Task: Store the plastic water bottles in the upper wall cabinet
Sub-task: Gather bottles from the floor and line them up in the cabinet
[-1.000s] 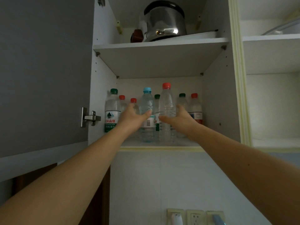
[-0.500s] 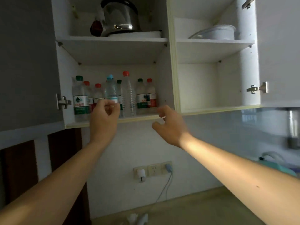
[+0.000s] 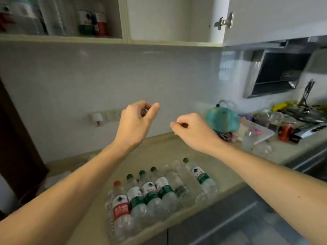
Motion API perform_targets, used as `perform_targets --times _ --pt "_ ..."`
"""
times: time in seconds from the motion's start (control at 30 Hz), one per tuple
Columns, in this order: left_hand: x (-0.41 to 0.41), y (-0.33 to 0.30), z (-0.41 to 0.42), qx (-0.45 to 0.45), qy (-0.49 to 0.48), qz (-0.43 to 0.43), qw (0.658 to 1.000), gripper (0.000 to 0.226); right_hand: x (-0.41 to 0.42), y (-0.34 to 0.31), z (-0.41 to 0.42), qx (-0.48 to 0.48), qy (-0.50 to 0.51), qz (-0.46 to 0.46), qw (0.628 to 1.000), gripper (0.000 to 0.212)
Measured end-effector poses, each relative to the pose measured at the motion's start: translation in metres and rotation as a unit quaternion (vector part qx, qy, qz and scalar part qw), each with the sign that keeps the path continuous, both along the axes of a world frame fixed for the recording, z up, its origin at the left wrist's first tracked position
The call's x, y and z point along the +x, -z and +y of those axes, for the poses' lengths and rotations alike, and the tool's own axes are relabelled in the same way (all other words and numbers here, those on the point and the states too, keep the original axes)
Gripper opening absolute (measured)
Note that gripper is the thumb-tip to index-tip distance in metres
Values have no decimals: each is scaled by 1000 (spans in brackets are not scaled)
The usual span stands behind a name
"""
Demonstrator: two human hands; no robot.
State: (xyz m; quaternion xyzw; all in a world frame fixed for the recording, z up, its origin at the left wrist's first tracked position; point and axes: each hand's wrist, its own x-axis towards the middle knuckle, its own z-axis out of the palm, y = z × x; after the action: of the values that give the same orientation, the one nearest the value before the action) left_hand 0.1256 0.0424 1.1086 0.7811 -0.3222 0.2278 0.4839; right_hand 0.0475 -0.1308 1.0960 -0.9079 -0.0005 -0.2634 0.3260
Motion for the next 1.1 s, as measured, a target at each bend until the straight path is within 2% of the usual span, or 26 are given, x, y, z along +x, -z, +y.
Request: perform_targets --times 0.1,0.27,0.43,0.57,0.67,0.77,0.9,1.1 --pt "-22 73 -52 9 39 73 997 40 -24 67 -43 33 -1 42 999 39" --pt "-58 212 -126 32 53 191 980 40 -56 200 -121 91 1 165 982 28" --pt "-102 360 -173 53 54 318 945 34 -84 337 -184 137 34 267 953 33" --pt "-131 485 -194 97 42 411 906 32 -111 458 -222 259 106 345 896 37" --pt "-148 581 -207 123 39 466 875 30 -139 559 -246 345 171 405 829 22" --pt "-164 675 -222 139 28 535 833 28 -168 659 -267 403 224 438 772 20" --pt "-182 793 -242 145 -9 573 806 10 -201 782 -288 415 275 450 741 13" --pt "-192 959 -272 176 -42 615 768 28 -221 944 -313 405 288 479 723 14"
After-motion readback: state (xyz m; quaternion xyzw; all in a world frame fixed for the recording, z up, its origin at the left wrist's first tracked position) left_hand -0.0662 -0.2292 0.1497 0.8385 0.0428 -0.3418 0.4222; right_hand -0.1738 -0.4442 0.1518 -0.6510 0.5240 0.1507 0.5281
